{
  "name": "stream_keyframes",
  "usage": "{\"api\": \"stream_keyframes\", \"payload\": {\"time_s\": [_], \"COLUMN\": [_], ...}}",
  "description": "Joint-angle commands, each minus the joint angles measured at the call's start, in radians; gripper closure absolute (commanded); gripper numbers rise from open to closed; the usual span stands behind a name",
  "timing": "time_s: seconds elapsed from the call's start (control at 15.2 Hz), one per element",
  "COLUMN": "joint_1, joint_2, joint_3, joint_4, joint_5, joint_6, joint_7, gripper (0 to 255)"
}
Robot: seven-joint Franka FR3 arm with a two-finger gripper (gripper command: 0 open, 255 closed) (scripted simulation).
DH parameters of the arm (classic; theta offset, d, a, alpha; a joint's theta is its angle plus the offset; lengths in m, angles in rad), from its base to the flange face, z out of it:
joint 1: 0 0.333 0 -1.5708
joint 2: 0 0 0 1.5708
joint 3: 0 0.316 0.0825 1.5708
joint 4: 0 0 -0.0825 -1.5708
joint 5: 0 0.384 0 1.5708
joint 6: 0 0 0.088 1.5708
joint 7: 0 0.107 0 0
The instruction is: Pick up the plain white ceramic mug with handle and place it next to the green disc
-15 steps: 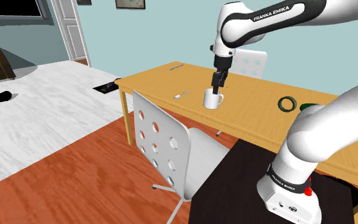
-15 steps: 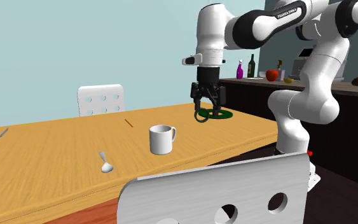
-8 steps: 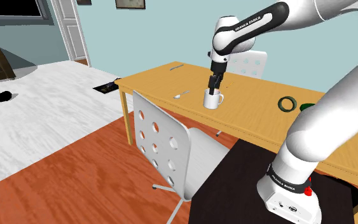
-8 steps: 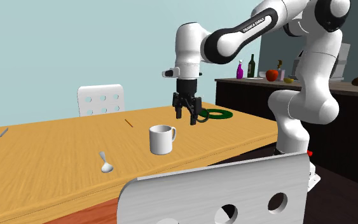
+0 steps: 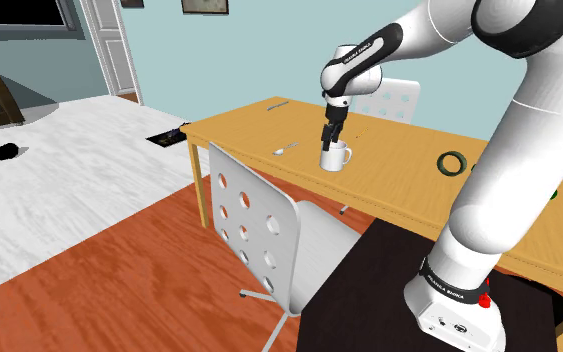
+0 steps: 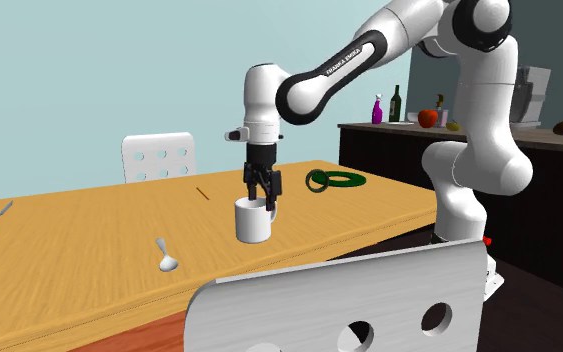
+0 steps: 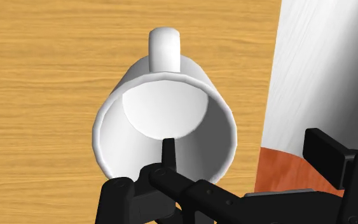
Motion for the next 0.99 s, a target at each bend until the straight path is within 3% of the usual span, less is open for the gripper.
{"api": "stream_keyframes", "payload": {"time_s": [0.0, 0.4, 0.86, 0.92], "joint_1": [-0.003, -0.003, -0.003, -0.003], "joint_2": [0.021, 0.069, 0.069, 0.069], "joint_3": [-0.003, -0.002, -0.002, -0.002], "joint_4": [-0.004, -0.032, -0.032, -0.032], "joint_5": [0.011, 0.034, 0.034, 0.034], "joint_6": [0.025, 0.098, 0.098, 0.098], "joint_7": [-0.013, -0.030, -0.030, -0.030], "gripper": [0, 0, 0, 255]}}
